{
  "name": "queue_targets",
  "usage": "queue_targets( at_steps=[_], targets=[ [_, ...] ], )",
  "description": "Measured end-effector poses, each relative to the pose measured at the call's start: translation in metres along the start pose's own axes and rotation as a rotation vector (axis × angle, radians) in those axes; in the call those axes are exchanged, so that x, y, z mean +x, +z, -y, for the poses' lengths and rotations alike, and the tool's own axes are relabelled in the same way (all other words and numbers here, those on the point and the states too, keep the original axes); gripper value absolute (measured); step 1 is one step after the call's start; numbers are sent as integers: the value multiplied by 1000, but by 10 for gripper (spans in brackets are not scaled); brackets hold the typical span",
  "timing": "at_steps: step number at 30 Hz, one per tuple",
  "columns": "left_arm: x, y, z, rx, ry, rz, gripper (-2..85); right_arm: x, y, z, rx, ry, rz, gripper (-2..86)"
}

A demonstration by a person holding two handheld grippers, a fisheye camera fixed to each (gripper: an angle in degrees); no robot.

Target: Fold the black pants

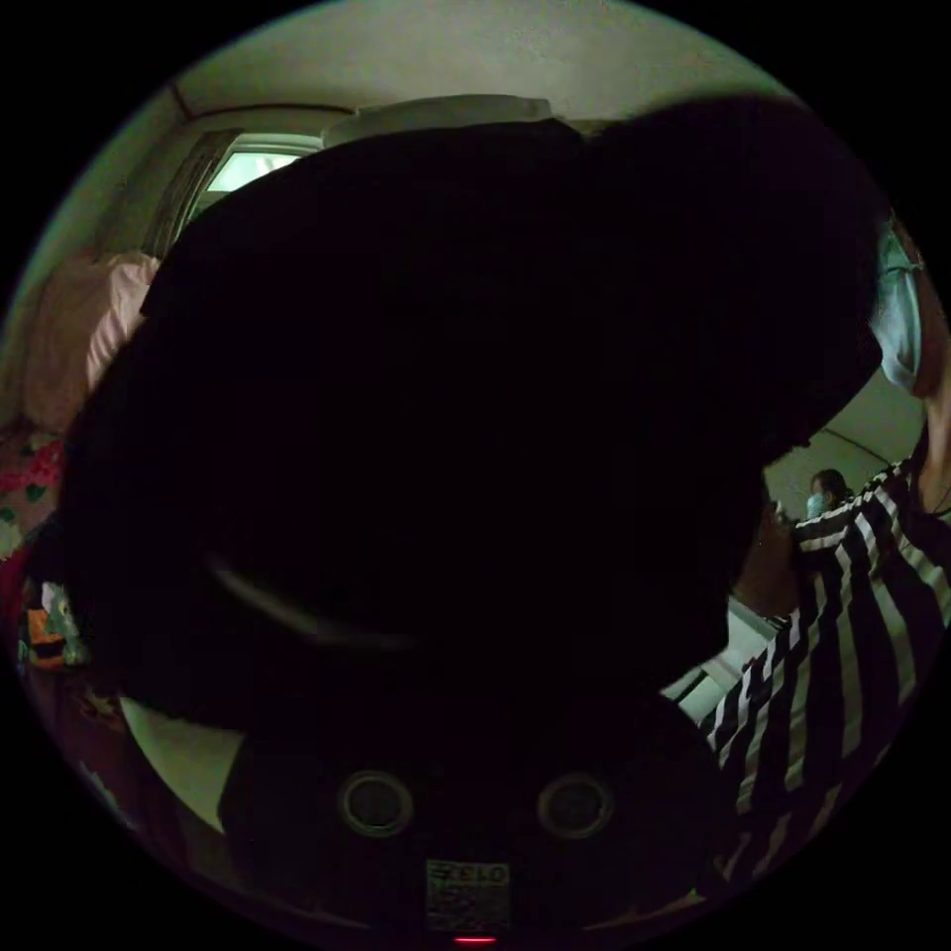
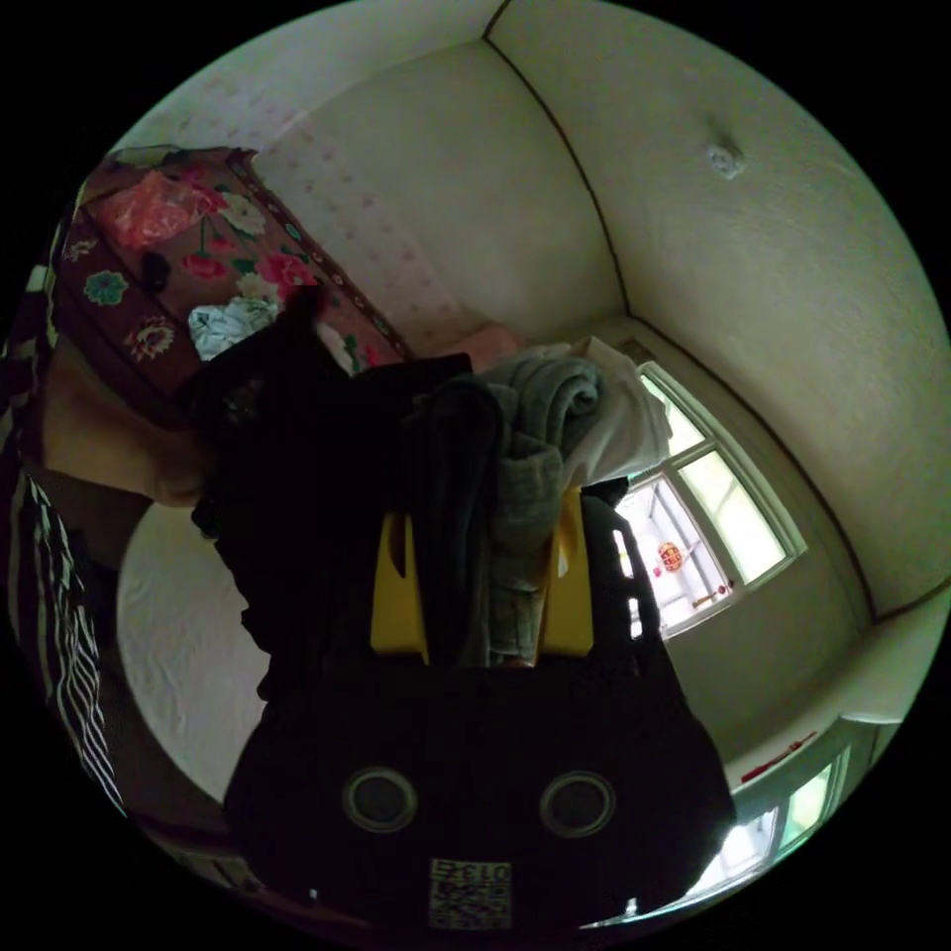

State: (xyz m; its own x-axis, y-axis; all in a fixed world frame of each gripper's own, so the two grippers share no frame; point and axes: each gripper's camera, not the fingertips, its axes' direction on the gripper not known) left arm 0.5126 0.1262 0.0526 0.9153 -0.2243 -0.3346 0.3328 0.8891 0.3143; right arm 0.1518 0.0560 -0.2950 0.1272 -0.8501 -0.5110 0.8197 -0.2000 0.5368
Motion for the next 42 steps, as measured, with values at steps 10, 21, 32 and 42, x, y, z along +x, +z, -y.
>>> queue_targets(
  at_steps=[10, 21, 32, 42],
  targets=[
    [-12, 148, -69, -64, 33, -37, 161, 27, -53, -208, -52, 82, 5, 190],
    [-60, 329, -119, 3, 12, 51, 165, 69, -5, -432, -9, 16, 38, 193],
    [-98, 425, -107, -56, 12, 212, 166, 120, 100, -631, 90, 89, 142, 195],
    [-118, 567, -60, -111, -51, 424, 167, 181, 251, -827, 231, 114, 294, 197]
  ],
)
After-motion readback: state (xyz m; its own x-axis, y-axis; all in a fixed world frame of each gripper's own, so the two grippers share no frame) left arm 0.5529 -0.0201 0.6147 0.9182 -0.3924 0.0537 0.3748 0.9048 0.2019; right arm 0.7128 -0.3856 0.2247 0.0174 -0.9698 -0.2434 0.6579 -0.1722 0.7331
